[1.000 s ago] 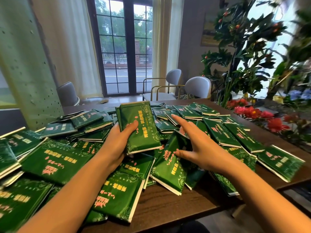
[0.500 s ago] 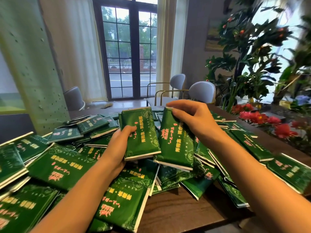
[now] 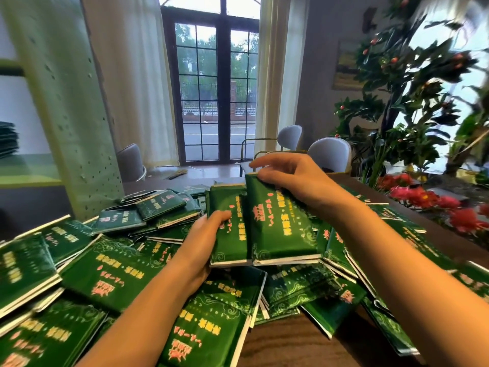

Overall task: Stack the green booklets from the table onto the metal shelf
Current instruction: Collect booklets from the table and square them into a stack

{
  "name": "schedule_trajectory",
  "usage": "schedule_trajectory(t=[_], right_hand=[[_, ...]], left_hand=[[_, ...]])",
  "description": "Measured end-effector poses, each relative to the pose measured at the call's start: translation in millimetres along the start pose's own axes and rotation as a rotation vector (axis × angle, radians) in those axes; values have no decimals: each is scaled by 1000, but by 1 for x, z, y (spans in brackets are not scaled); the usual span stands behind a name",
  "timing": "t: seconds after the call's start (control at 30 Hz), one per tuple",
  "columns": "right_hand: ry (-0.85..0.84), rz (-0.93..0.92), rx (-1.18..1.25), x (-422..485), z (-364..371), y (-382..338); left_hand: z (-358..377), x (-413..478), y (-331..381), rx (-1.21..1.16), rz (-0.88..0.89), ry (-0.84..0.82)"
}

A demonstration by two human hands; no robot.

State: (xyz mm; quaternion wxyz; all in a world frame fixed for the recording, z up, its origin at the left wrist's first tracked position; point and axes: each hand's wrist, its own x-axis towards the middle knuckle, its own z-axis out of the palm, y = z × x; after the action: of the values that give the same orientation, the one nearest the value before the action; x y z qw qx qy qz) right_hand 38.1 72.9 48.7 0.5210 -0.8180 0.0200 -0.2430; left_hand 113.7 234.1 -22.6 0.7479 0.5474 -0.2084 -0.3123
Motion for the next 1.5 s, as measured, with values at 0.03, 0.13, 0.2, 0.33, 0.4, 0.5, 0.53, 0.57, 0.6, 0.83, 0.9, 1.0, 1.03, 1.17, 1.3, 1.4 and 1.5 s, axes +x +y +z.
schedule_trajectory(t=[0.03, 0.13, 0.2, 0.33, 0.4, 0.5, 0.53, 0.57, 0.6, 0.83, 0.9, 1.0, 1.03, 1.17, 1.3, 1.4, 1.5], right_hand=[[15, -10, -45, 2, 5, 2], [78, -86, -242, 7, 21, 8], [114, -161, -345, 8, 33, 10], [139, -266, -384, 10, 48, 15], [170, -292, -379, 12, 49, 18], [243, -238, -318, 13, 39, 23], [247, -188, -336, 13, 33, 27], [234, -133, -391, 13, 27, 32], [206, -82, -479, 13, 20, 38], [-206, 268, -1154, -17, 2, 64], [-214, 257, -1155, -22, 0, 69], [-198, 184, -1155, -25, -2, 74], [-188, 140, -1161, -25, -2, 76], [-43, -65, -1132, -27, -4, 81], [264, -203, -881, -24, -5, 79], [407, -247, -630, -20, -2, 73], [534, -305, -475, -20, 3, 61]], left_hand=[[1, 0, -1, 7, 2, -22], [4, 1, -2, -5, 24, -70], [5, 2, -2, -52, 30, -83], [4, 1, -2, -31, 59, -125], [4, 1, -2, 17, 67, -113], [0, 3, -2, 4, 84, -55], [-1, 4, -2, -23, 90, -24], [-3, 5, -1, -60, 93, 14], [-4, 6, 0, -101, 95, 50], [-11, 11, 2, -259, 133, 232], [-10, 11, 3, -268, 127, 248], [-9, 12, 2, -261, 111, 262], [-9, 12, 1, -262, 109, 265], [-9, 13, 0, -258, 103, 274], [-9, 14, 0, -229, 115, 266], [-7, 14, 0, -165, 135, 286], [-6, 15, -4, -64, 151, 291]])
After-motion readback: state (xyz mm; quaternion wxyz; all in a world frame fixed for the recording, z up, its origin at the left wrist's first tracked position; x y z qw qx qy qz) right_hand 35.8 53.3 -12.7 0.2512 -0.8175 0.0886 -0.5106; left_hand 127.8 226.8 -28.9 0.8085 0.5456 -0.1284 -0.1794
